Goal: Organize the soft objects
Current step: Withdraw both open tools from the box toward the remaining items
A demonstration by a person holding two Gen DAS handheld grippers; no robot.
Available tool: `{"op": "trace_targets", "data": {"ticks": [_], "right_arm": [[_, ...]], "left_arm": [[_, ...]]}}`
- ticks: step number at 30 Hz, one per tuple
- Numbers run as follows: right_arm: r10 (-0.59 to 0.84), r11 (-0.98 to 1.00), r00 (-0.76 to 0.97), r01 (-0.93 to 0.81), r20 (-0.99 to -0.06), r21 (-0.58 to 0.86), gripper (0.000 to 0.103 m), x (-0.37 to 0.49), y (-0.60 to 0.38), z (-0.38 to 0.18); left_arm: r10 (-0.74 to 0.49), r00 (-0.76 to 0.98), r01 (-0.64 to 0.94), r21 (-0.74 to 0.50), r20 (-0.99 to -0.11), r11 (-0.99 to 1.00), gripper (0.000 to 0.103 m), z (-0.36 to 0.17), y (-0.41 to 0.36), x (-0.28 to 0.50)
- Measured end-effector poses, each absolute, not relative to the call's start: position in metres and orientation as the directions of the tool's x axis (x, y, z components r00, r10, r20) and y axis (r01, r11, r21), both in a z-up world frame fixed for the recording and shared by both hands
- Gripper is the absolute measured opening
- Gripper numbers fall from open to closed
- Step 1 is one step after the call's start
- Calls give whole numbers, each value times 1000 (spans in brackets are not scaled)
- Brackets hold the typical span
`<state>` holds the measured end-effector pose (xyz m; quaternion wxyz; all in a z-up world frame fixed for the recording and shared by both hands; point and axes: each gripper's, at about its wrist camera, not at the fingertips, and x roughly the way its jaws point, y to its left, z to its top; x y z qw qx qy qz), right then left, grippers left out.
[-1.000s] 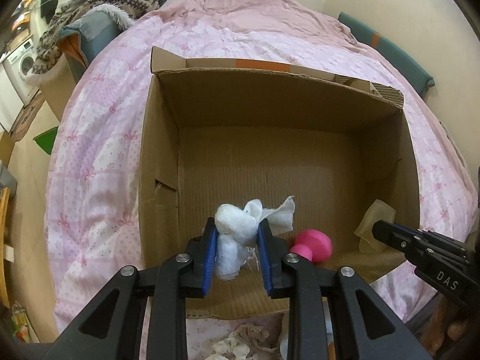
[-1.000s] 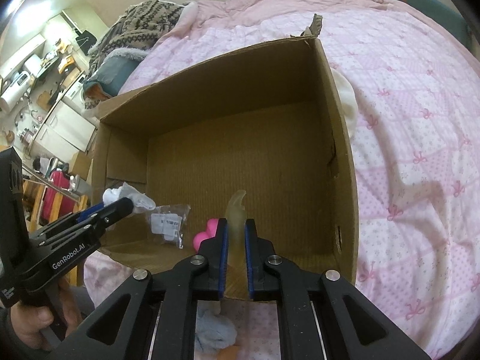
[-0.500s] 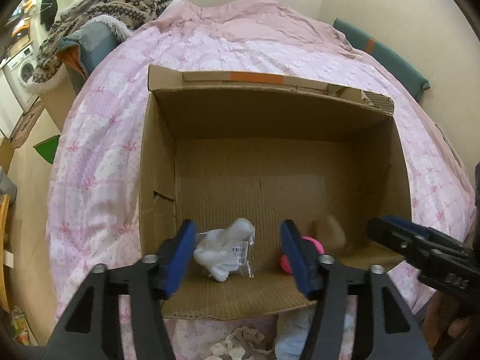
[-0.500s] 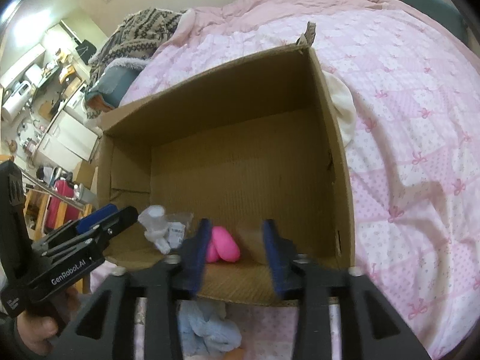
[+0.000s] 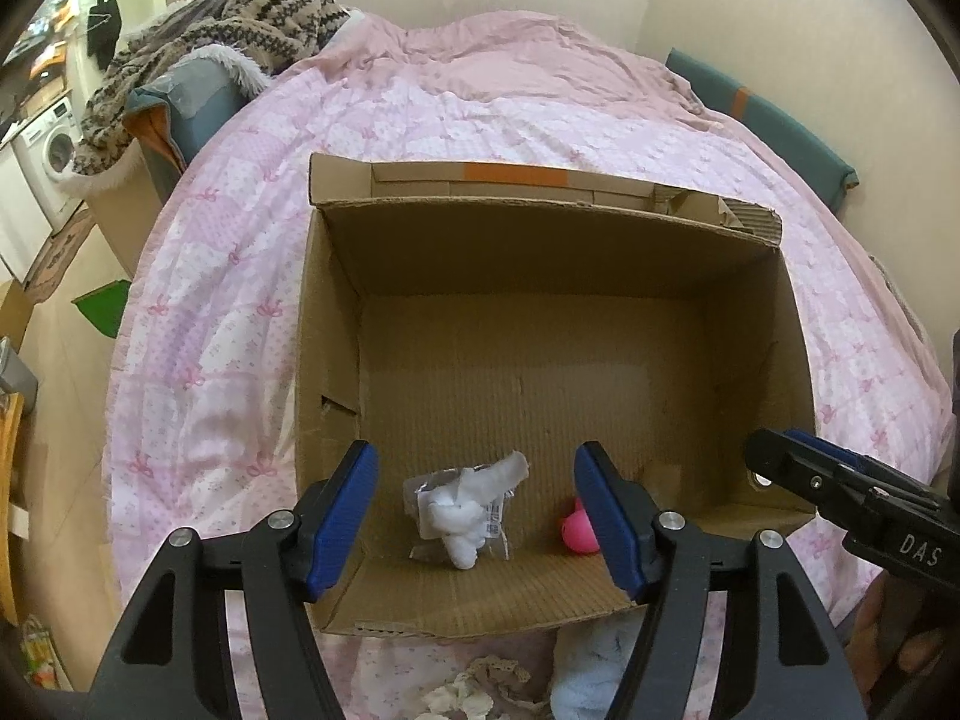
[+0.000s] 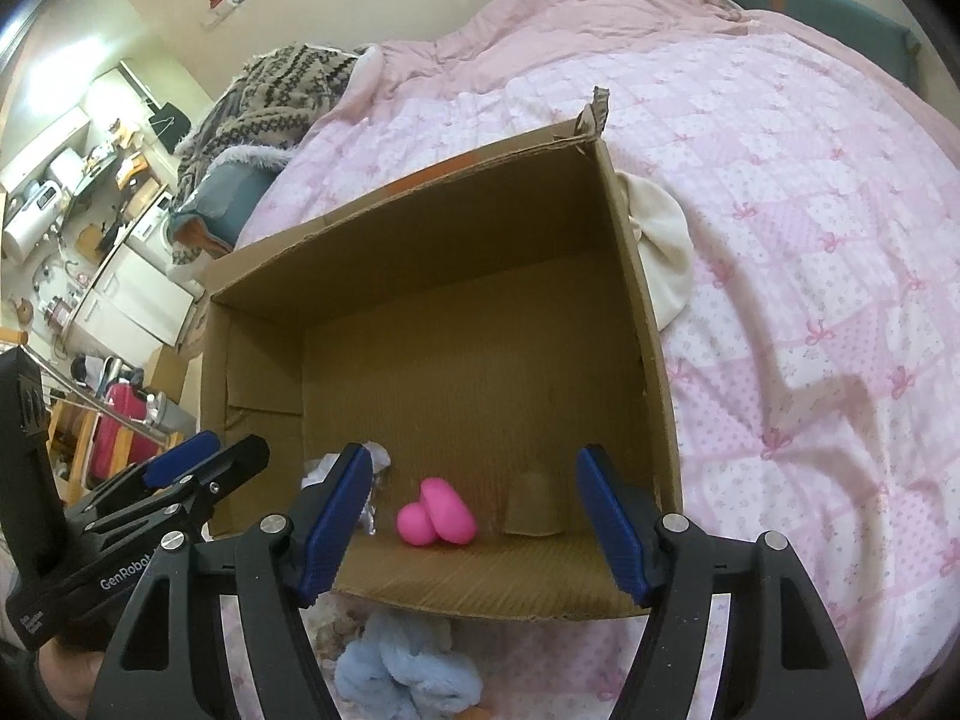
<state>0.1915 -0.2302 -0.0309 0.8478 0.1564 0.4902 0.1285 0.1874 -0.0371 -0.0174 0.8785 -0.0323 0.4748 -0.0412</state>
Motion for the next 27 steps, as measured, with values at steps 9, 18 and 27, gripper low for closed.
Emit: {"op": "trace_targets", "data": {"ticks": [9, 18, 27], "right_arm": [[377, 910, 490, -39, -786, 413, 75, 182, -236, -27], [366, 917, 489, -44, -791, 397, 75, 160, -240, -20], [364, 914, 490, -24, -792, 406, 75, 139, -245, -20]], "left_arm": [[-87, 556, 5, -102, -827, 995, 65, -7, -23, 175], [-70, 535, -42, -109, -842, 993, 65, -3, -11, 149], [-57, 525, -36, -90, -849, 995, 65, -4, -9, 120]]}}
